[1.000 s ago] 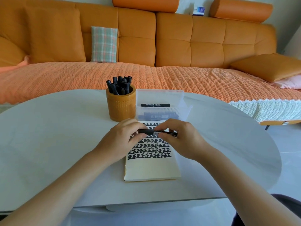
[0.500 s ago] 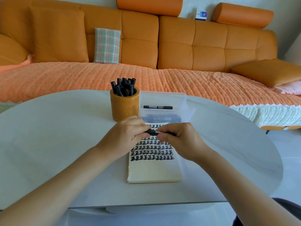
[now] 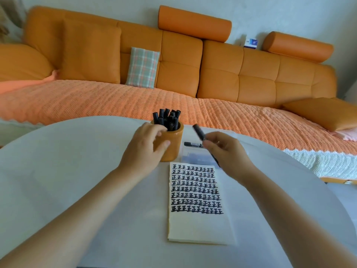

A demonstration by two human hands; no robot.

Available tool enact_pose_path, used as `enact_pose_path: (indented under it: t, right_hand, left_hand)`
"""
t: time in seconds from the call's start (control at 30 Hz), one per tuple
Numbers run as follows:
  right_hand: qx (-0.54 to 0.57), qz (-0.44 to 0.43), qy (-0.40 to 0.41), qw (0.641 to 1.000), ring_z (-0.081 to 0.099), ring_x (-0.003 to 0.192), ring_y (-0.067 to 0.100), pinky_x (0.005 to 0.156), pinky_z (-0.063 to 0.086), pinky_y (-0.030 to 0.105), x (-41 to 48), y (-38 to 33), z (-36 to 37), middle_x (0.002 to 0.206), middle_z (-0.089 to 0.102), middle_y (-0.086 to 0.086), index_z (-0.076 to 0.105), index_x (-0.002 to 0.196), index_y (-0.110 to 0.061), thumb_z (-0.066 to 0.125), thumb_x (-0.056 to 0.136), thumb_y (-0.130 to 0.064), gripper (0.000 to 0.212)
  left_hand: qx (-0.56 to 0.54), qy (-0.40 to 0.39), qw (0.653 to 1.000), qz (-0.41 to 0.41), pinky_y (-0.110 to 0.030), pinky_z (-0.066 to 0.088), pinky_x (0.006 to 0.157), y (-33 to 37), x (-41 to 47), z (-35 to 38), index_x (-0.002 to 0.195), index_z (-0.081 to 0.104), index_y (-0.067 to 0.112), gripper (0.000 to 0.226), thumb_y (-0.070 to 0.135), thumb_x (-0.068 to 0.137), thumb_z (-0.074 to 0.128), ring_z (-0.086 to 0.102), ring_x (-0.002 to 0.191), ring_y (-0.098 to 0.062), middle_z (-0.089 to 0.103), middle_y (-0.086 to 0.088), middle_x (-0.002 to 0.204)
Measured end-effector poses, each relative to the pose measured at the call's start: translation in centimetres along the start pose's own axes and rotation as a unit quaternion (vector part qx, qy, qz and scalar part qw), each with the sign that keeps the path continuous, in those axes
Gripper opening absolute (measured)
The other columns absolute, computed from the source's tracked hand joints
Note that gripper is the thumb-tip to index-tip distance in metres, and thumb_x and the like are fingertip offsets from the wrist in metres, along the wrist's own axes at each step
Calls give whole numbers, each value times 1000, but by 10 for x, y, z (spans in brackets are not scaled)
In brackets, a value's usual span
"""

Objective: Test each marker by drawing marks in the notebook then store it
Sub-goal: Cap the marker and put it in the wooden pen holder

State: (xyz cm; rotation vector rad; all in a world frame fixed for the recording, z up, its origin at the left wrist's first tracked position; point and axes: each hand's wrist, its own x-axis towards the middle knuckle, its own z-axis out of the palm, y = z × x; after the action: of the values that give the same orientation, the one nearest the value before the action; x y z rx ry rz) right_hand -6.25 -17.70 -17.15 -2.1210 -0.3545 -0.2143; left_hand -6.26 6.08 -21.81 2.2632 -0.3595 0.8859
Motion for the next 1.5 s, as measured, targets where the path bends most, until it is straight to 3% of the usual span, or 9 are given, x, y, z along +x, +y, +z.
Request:
enact_pose_path:
  t: [0.23,0.53,0.73,0.87,1.0,1.13,1.27,1.37,1.5]
  right_hand:
    - [73,-15,98,992,72,80,12,80,58,41,63,-38,13,88,73,0,67,94,-21,63,95,-20,5]
    - [114,-14,74,991,74,74,9,69,57,22,96,-49,42,82,76,-3,66,95,-22,67,92,-13,10]
    - [-208,-19,13,978,62,88,8,73,54,31,94,-36,52,101,68,-11,72,99,-28,68,88,-31,12]
    - [-182,49,-35,981,55,60,12,61,51,31,94,-39,55,91,69,-3,75,101,-25,64,91,-25,15]
    - [-194,58,-122,972,52,64,8,62,46,20,101,-42,46,99,71,4,75,107,-18,59,95,-24,21]
    - [-171,46,-48,983,57,63,15,56,48,27,107,-21,25,92,69,-3,71,100,-24,53,99,-17,19]
    - [-414,58,-157,895,70,94,22,82,59,35,109,13,17,116,70,-4,74,108,-22,48,97,-4,33]
    - [-467,67,-197,859,58,123,23,109,44,40,109,29,15,129,66,-1,72,116,-23,46,94,0,41]
    - [-500,68,-217,836,56,123,23,103,46,33,114,26,20,128,65,0,68,124,-22,52,91,-2,41]
  left_hand:
    - [-49,-55,977,-198,-45,41,104,-31,8,11,146,29,19,69,43,89,61,40,131,-22,34,-4,146]
    - [-79,-67,977,-185,-39,40,103,-27,7,26,148,24,29,65,42,92,56,43,129,-21,40,-2,143]
    - [-76,-67,974,-202,-40,42,103,-27,8,25,148,24,29,65,46,93,55,42,131,-21,38,0,146]
    - [-72,-66,974,-205,-40,42,103,-25,8,24,148,23,29,66,46,93,55,43,131,-21,37,1,147]
    - [-63,-67,975,-205,-41,43,103,-25,7,23,148,23,29,67,48,92,55,43,131,-22,38,0,147]
    - [-59,-63,976,-200,-41,44,101,-25,6,22,147,25,30,66,47,92,56,46,129,-21,40,1,145]
    - [-77,-56,977,-190,-38,44,99,-27,5,23,146,27,31,65,46,92,57,48,126,-20,43,0,141]
    - [-73,-51,978,-187,-36,44,98,-27,5,23,146,27,29,65,47,91,57,48,125,-20,43,0,140]
    - [-70,-51,979,-187,-36,44,97,-29,4,23,146,27,28,66,48,91,57,47,127,-20,42,0,142]
